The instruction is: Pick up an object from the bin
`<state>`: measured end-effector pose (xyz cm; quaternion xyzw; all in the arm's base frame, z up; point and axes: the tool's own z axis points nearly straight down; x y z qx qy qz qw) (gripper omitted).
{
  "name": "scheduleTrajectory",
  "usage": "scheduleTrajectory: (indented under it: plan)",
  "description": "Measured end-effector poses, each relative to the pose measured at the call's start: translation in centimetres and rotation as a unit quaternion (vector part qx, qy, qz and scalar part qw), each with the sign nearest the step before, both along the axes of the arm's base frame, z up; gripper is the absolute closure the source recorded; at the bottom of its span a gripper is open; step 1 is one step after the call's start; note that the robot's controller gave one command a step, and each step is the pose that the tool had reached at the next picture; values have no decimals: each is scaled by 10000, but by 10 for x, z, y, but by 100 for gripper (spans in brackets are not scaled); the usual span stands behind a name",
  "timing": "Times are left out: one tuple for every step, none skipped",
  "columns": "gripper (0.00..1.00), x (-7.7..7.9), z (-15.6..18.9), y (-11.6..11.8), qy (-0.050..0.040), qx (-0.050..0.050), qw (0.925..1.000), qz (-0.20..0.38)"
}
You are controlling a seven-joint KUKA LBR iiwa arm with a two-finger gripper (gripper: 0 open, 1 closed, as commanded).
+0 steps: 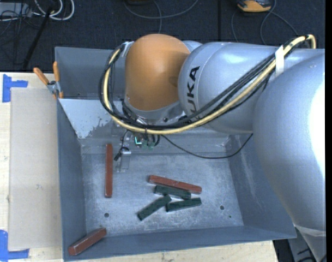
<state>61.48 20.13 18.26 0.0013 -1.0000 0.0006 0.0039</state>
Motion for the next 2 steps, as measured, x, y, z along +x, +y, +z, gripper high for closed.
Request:
scheduleTrajectory:
  plan:
    - [0, -33, -86, -50, -2, 18, 9589, 2839]
    - [0, -83, -106, -109, 14, 13, 9499, 3125]
